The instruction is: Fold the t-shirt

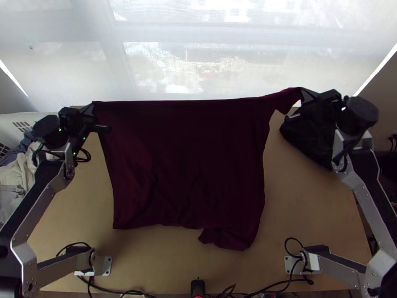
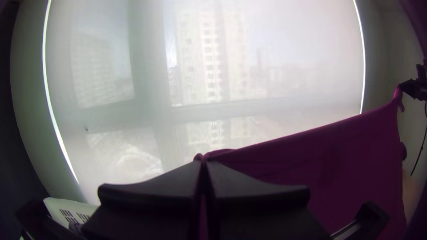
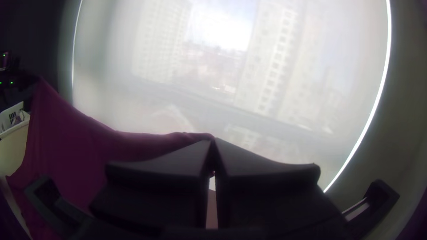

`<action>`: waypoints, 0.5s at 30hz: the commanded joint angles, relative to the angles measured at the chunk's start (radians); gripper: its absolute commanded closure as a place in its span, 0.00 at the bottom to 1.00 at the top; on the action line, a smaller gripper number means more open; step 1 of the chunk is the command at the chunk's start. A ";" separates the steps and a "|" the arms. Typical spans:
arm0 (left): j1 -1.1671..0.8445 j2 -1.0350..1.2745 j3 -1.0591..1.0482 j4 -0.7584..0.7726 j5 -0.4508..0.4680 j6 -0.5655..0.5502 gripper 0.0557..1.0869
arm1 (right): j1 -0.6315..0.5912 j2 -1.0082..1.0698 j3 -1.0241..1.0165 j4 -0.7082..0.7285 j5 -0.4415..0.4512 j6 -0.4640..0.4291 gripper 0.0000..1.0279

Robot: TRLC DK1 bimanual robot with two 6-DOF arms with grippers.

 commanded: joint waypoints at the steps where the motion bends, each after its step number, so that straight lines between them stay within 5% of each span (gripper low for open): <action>1: -0.005 0.286 0.110 0.085 -0.007 -0.003 0.97 | 0.030 0.273 0.074 0.088 0.011 0.016 0.97; 15: -0.020 0.642 0.299 0.165 -0.050 0.008 0.97 | 0.024 0.644 0.342 0.089 0.016 0.031 0.97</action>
